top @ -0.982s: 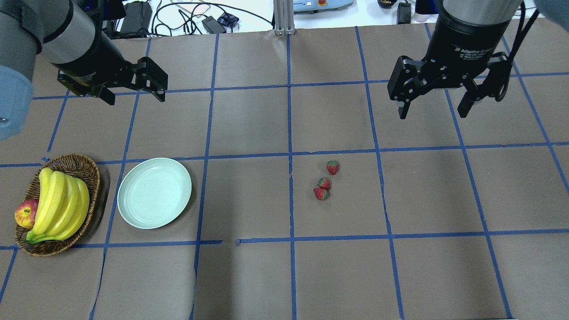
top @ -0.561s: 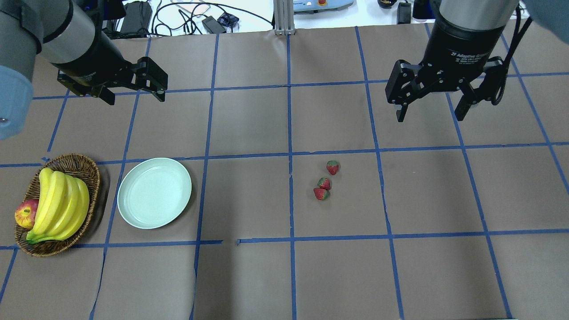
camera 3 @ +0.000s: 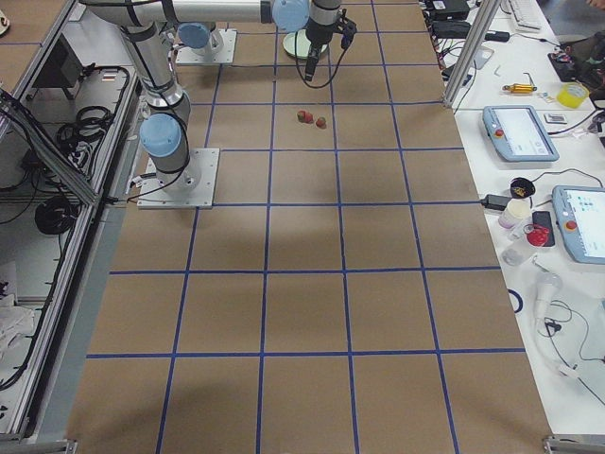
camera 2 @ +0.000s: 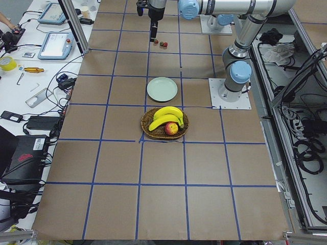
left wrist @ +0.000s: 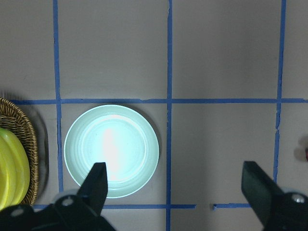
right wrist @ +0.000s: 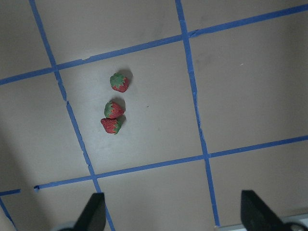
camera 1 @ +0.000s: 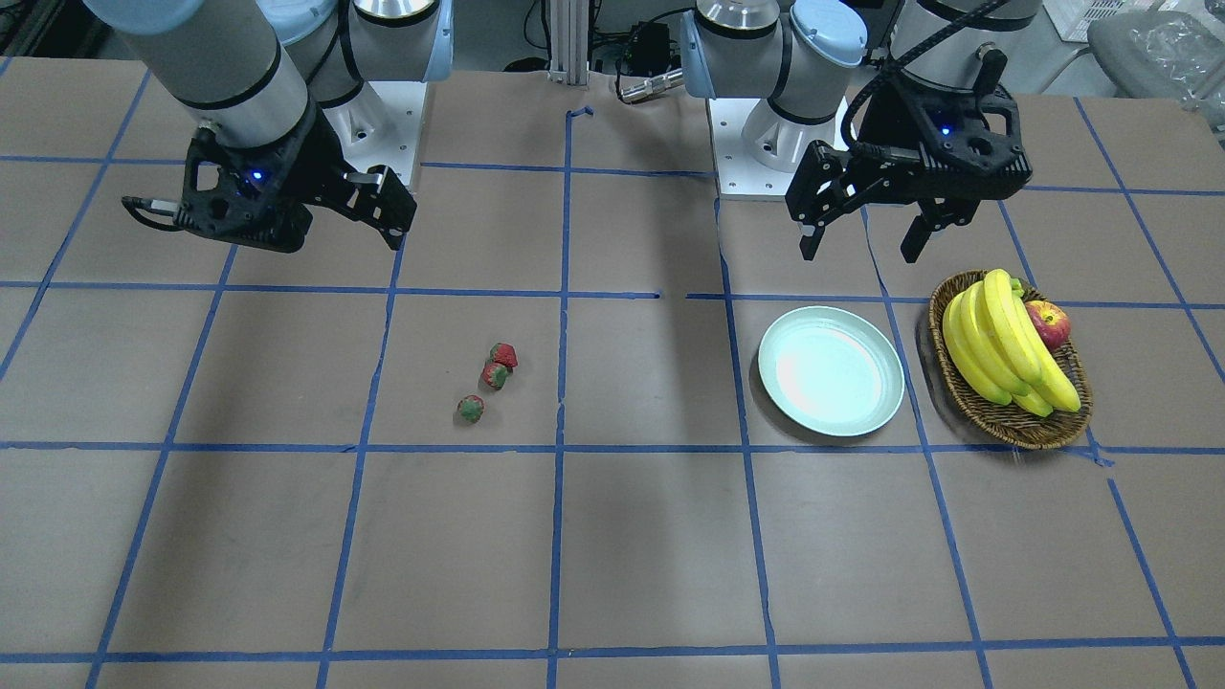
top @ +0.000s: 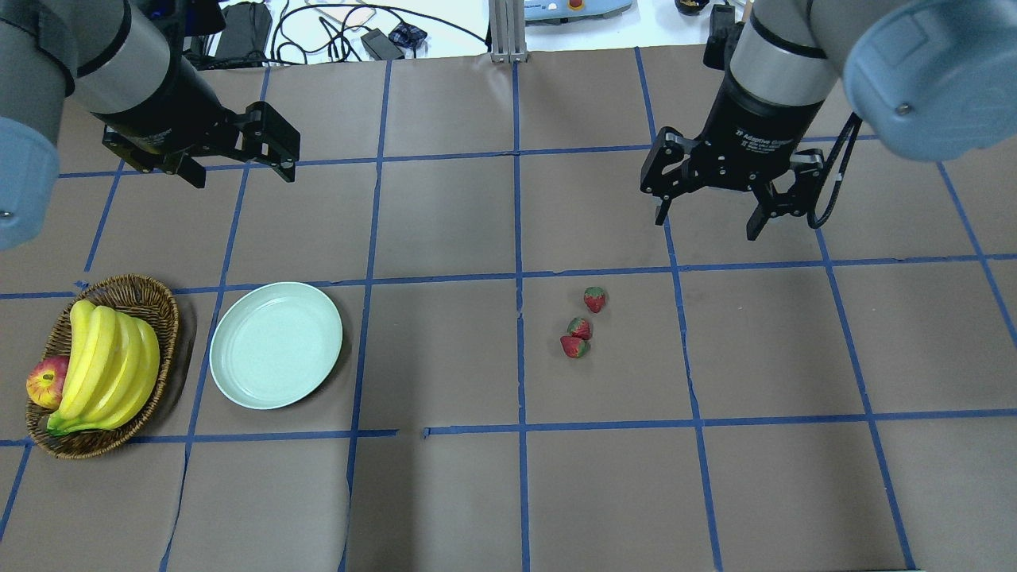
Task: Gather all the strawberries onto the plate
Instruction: 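Lower the right gripper over the cluster of red strawberries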
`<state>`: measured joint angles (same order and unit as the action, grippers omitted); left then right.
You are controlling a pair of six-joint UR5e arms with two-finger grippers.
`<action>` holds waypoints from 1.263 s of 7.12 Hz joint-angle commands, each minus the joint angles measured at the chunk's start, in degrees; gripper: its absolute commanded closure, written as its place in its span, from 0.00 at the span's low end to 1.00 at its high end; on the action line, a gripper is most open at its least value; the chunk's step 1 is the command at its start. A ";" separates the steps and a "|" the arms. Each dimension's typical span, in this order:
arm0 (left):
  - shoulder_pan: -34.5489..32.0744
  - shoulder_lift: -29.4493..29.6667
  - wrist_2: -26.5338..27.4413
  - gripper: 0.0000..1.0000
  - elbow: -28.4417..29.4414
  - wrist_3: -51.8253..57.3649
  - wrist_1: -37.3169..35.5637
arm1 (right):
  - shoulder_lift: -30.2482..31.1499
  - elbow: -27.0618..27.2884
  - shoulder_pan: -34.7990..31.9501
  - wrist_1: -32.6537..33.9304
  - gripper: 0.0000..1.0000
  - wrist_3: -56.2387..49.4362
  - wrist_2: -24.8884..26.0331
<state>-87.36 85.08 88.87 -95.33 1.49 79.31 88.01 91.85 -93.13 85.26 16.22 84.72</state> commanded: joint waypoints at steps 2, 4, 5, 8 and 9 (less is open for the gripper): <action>0.09 0.00 -0.36 0.00 -0.03 -0.09 -0.12 | -7.03 1.23 -6.50 9.80 0.00 14.42 1.57; 0.00 0.00 -0.19 0.00 -0.03 0.00 -0.38 | -9.86 7.08 -8.38 20.68 0.00 18.23 3.52; 0.09 0.00 -0.10 0.00 -0.03 0.00 -0.29 | -9.96 12.08 -8.38 27.26 0.00 18.76 3.52; 0.00 0.09 -0.19 0.00 -0.03 -0.18 -0.38 | -14.34 16.16 -8.38 35.66 0.00 22.09 4.14; 0.09 0.09 -0.19 0.00 -0.12 -0.26 -0.47 | -15.84 16.00 -8.38 36.29 0.00 22.28 4.14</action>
<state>-87.34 85.16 88.68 -95.39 1.30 78.91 74.07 107.56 -101.51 119.98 37.75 88.80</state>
